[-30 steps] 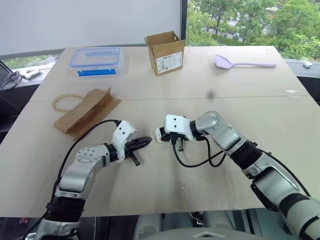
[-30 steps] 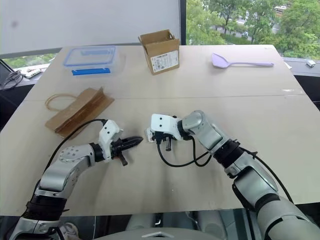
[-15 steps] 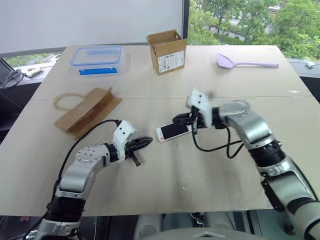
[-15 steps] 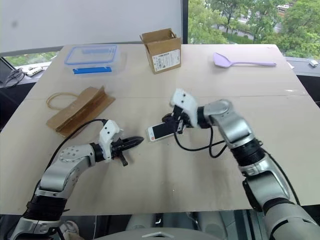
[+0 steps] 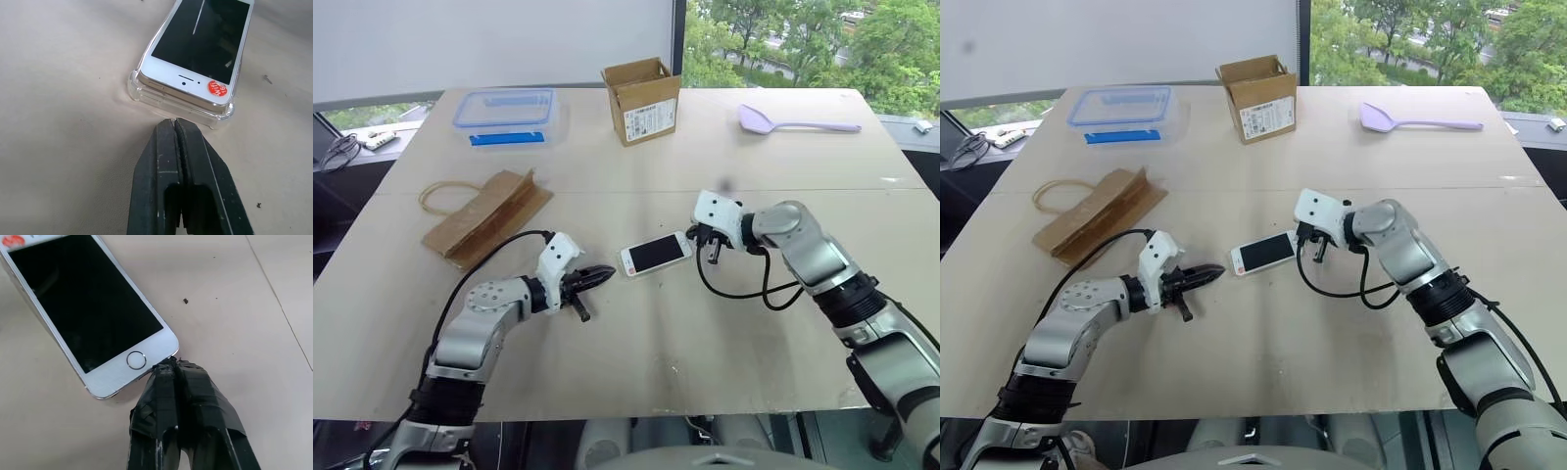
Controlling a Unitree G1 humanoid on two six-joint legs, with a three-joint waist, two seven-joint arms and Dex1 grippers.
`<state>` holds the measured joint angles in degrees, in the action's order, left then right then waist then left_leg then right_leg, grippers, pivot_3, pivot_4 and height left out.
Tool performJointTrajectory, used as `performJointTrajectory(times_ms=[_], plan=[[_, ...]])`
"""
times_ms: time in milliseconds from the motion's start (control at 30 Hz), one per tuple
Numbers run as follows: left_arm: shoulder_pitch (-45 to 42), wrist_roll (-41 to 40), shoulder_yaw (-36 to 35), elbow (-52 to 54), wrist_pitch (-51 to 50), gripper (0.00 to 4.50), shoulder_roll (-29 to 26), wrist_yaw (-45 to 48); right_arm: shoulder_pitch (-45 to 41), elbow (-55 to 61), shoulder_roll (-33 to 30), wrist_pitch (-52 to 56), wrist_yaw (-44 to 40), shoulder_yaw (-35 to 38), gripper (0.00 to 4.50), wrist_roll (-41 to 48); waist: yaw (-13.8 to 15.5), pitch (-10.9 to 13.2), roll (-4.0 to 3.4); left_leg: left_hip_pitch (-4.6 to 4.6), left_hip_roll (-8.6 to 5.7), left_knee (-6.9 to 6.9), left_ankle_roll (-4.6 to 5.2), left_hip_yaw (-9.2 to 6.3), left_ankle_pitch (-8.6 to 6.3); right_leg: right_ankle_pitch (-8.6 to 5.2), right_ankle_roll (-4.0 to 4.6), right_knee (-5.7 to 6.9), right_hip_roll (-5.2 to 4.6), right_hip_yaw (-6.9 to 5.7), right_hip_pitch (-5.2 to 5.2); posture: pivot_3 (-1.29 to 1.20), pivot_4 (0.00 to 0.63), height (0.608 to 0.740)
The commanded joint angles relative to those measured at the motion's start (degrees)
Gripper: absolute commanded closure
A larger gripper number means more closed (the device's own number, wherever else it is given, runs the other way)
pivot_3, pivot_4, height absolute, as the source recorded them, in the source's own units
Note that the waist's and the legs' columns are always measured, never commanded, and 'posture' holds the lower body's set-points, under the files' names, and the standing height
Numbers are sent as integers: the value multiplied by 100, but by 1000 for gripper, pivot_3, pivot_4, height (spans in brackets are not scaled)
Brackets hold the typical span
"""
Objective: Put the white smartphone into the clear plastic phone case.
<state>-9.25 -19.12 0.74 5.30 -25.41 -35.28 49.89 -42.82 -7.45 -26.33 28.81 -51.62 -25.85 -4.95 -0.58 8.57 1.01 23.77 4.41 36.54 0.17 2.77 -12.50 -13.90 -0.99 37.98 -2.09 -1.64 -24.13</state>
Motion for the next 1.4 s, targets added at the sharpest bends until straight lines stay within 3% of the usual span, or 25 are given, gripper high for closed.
performJointTrajectory(times_ms=[33,600,967,1400], plan=[[-102,72,118,-2,33,4460,20,27,-82,-30,137,-190,-38,-43,4500,-53,-2,0,0,0,0,0,0,-1,0,0,0,1,0,0,0,0,150,740],[-165,102,56,-71,-2,4460,65,65,74,159,725,-224,-352,-160,4500,51,-16,0,-1,-6,1,0,0,-2,0,0,0,7,2,0,1,0,150,740],[158,-66,-323,20,-27,4460,-255,182,241,-632,841,-850,-144,173,4500,-42,-163,0,0,-9,12,-4,0,-1,0,0,1,9,15,5,-2,0,150,740],[188,-108,-404,-63,29,4460,-502,384,768,590,871,-387,-808,227,4500,618,-178,0,-1,-10,15,-8,0,0,0,-1,2,8,17,7,-5,0,150,740]])
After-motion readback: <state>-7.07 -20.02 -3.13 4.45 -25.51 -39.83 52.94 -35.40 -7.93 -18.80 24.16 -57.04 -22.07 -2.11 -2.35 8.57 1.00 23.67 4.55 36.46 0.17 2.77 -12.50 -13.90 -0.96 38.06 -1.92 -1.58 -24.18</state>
